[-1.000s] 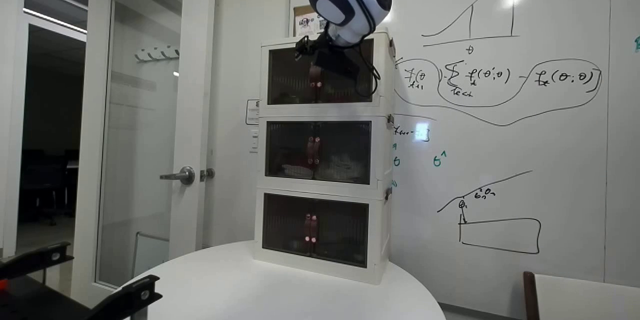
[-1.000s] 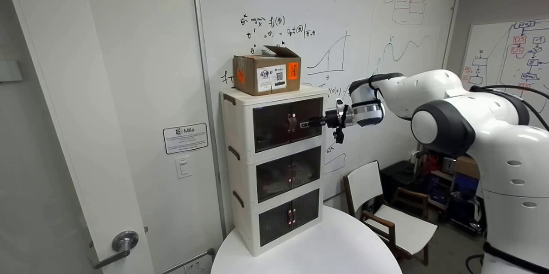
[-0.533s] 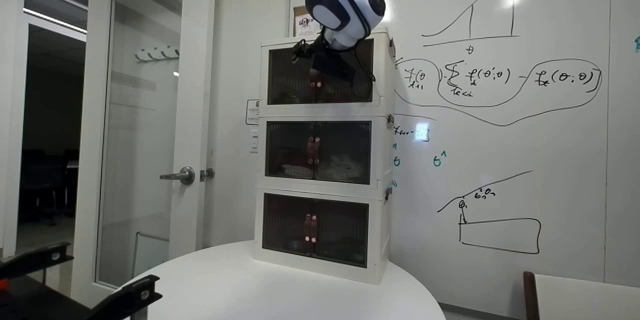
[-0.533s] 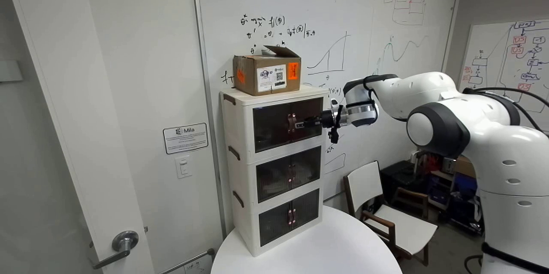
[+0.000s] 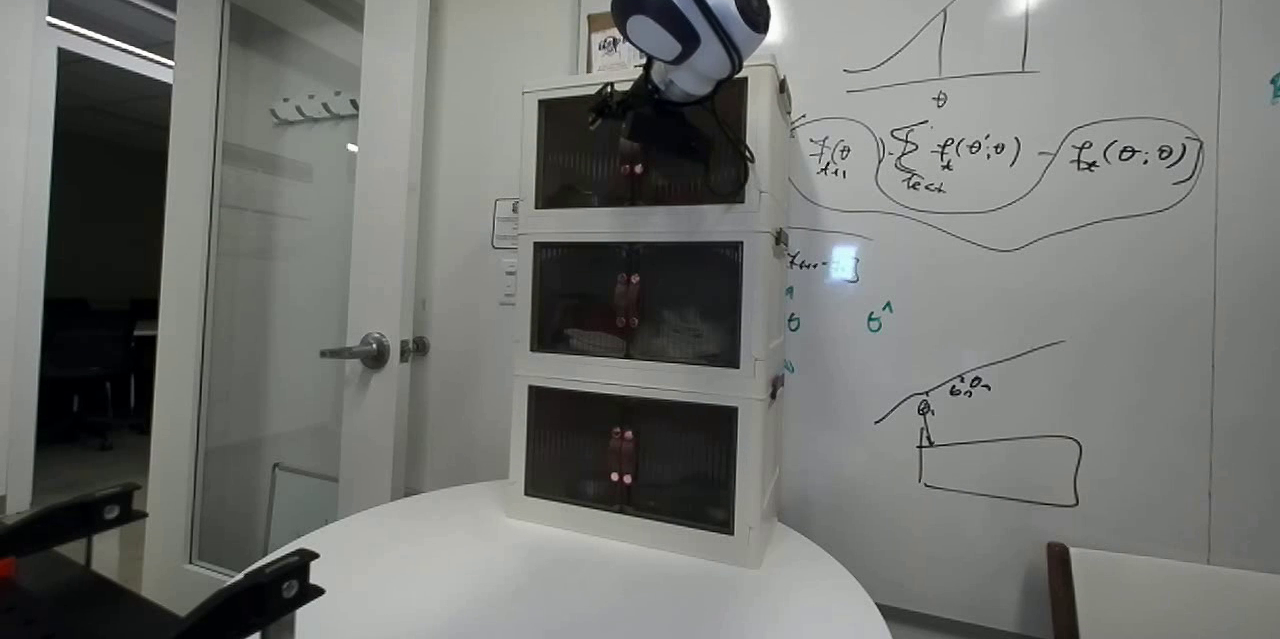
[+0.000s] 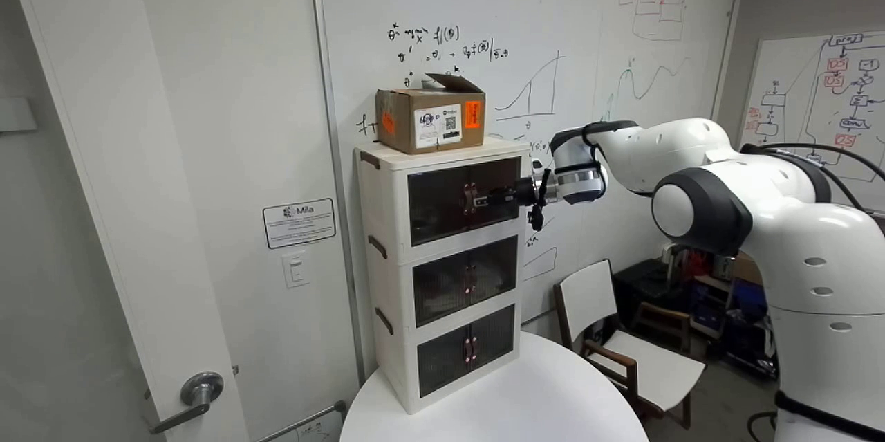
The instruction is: Open the top right cabinet door
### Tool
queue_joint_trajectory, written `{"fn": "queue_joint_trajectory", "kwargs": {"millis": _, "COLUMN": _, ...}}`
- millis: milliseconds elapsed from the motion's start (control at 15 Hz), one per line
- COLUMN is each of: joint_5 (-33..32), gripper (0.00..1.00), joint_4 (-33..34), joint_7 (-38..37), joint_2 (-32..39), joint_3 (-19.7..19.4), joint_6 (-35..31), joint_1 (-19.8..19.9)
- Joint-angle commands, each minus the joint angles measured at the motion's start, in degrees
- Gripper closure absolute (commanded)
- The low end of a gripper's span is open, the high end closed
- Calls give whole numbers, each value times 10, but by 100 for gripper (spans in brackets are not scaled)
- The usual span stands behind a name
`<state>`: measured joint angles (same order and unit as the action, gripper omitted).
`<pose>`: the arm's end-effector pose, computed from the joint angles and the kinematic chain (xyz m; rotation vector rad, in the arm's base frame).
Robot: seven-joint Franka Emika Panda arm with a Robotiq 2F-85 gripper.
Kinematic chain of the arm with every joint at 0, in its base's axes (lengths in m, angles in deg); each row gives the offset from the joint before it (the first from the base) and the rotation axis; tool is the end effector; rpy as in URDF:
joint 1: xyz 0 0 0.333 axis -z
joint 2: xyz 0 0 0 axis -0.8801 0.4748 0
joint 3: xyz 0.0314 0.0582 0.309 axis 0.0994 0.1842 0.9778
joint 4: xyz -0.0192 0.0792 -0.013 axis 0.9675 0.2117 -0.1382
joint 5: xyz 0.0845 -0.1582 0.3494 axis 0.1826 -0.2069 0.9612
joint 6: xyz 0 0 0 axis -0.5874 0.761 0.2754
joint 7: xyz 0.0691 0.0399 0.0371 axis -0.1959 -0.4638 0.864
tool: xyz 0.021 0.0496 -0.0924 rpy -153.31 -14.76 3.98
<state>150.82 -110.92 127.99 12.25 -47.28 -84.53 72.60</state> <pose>0.6948 -0.1282 0.4681 -1.8828 -0.8151 -1.4106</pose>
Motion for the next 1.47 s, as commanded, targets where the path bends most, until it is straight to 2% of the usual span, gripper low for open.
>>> {"fn": "queue_joint_trajectory", "kwargs": {"millis": 0, "joint_5": 9, "gripper": 0, "joint_4": 30, "joint_7": -1, "joint_2": 23, "joint_3": -1, "joint_6": -21, "joint_1": 3}}
{"fn": "queue_joint_trajectory", "kwargs": {"millis": 200, "joint_5": 8, "gripper": 0, "joint_4": 43, "joint_7": -7, "joint_2": 36, "joint_3": 2, "joint_6": -15, "joint_1": 7}}
{"fn": "queue_joint_trajectory", "kwargs": {"millis": 267, "joint_5": 7, "gripper": 3, "joint_4": 50, "joint_7": -9, "joint_2": 42, "joint_3": 4, "joint_6": -9, "joint_1": 8}}
{"fn": "queue_joint_trajectory", "kwargs": {"millis": 333, "joint_5": 6, "gripper": 14, "joint_4": 56, "joint_7": -10, "joint_2": 48, "joint_3": 5, "joint_6": -6, "joint_1": 9}}
{"fn": "queue_joint_trajectory", "kwargs": {"millis": 467, "joint_5": 6, "gripper": 7, "joint_4": 71, "joint_7": -11, "joint_2": 61, "joint_3": 9, "joint_6": 19, "joint_1": 15}}
{"fn": "queue_joint_trajectory", "kwargs": {"millis": 600, "joint_5": 7, "gripper": 6, "joint_4": 81, "joint_7": -13, "joint_2": 69, "joint_3": 10, "joint_6": 38, "joint_1": 19}}
{"fn": "queue_joint_trajectory", "kwargs": {"millis": 667, "joint_5": 9, "gripper": 30, "joint_4": 84, "joint_7": -13, "joint_2": 71, "joint_3": 11, "joint_6": 47, "joint_1": 21}}
{"fn": "queue_joint_trajectory", "kwargs": {"millis": 800, "joint_5": 10, "gripper": 32, "joint_4": 88, "joint_7": -12, "joint_2": 74, "joint_3": 10, "joint_6": 57, "joint_1": 25}}
{"fn": "queue_joint_trajectory", "kwargs": {"millis": 867, "joint_5": 11, "gripper": 38, "joint_4": 90, "joint_7": -12, "joint_2": 75, "joint_3": 10, "joint_6": 61, "joint_1": 27}}
{"fn": "queue_joint_trajectory", "kwargs": {"millis": 1067, "joint_5": 13, "gripper": 63, "joint_4": 95, "joint_7": -11, "joint_2": 77, "joint_3": 9, "joint_6": 69, "joint_1": 32}}
{"fn": "queue_joint_trajectory", "kwargs": {"millis": 1400, "joint_5": 13, "gripper": 99, "joint_4": 101, "joint_7": -9, "joint_2": 80, "joint_3": 9, "joint_6": 70, "joint_1": 38}}
